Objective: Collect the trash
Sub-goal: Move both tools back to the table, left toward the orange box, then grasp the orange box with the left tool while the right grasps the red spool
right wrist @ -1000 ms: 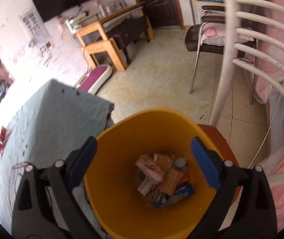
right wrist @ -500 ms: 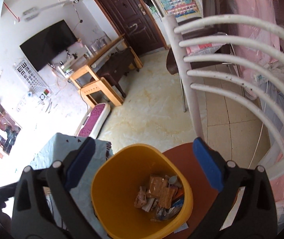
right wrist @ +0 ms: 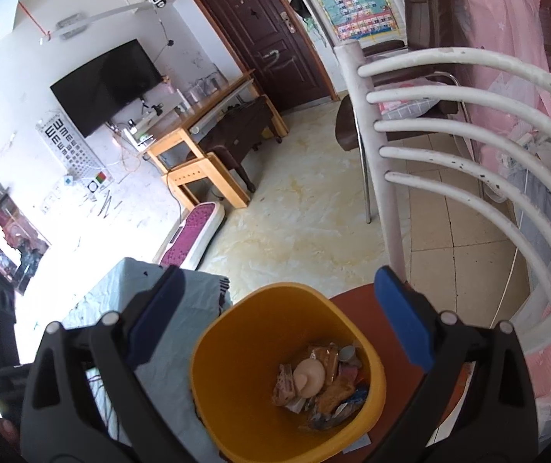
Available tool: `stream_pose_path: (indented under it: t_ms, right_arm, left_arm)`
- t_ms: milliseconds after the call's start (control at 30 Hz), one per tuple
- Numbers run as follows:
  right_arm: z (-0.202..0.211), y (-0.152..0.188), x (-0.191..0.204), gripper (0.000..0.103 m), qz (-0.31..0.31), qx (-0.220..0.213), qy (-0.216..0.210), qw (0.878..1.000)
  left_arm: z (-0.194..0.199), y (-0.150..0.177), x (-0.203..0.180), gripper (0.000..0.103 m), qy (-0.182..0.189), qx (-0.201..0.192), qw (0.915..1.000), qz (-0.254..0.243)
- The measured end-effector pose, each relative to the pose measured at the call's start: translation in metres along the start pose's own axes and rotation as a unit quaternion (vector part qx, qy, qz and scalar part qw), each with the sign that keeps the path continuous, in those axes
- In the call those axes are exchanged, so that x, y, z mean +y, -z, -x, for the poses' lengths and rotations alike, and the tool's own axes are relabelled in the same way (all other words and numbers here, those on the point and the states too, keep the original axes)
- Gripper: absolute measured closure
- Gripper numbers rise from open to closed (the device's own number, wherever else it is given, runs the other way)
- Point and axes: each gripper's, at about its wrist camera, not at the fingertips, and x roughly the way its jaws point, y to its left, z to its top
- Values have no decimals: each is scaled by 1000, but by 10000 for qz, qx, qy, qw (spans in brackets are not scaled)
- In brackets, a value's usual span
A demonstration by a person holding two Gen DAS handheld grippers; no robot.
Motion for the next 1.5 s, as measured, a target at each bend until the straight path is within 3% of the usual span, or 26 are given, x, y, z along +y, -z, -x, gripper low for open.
stream_pose_path:
  t_ms: [100, 200, 300, 400, 500, 567, 633, 700, 967, 1200, 1267, 1333, 1400, 1500]
  right_arm:
    - [-1, 2, 6, 8, 81, 37, -26, 10000]
    - [1, 5, 16, 8, 173, 40, -45, 9998]
    - [1, 8, 26, 8, 275, 48, -71, 9996]
    - [-2, 11, 39, 6, 403, 110, -122, 9991]
    - [-6, 17, 53, 6, 570, 196, -143, 9981]
    - [-11, 22, 63, 6, 682, 280, -147, 9972]
    - [-15, 26, 75, 6, 804, 371, -168, 9959]
    - [-18, 32, 86, 6, 962, 447, -188, 9942]
    - [-17, 54, 127, 6, 1438, 535, -288, 9877]
    - [-15, 70, 152, 6, 1649, 636, -316, 9838]
    - [-16, 73, 158, 6, 1672, 683, -336, 9830]
    - [-16, 74, 165, 6, 1718, 717, -385, 9818]
    - [-17, 76, 178, 6, 1808, 757, -467, 9795]
    - [-17, 81, 202, 6, 2024, 833, -647, 9736]
  left_arm:
    - [25, 2, 19, 23, -147, -219, 9996, 80]
    - [57, 6, 45, 23, -602, -485, 9970, 46]
    - [90, 11, 79, 23, -1351, -703, 9883, -65]
    - [119, 12, 125, 23, -2087, -628, 9760, -22]
    - [151, 14, 179, 23, -2460, -573, 9672, 265]
    - [167, 10, 208, 32, -2623, -502, 9629, 395]
    - [179, 8, 237, 47, -2572, -329, 9642, 560]
    - [184, 7, 256, 50, -2511, -171, 9659, 601]
    - [166, 18, 290, 50, -2117, 372, 9754, 486]
    - [152, 29, 300, 51, -2050, 540, 9765, 388]
    - [151, 31, 301, 54, -2005, 579, 9773, 366]
    - [149, 33, 300, 69, -1984, 612, 9776, 349]
    - [148, 36, 300, 76, -2074, 609, 9760, 274]
    - [152, 40, 302, 83, -2012, 528, 9777, 289]
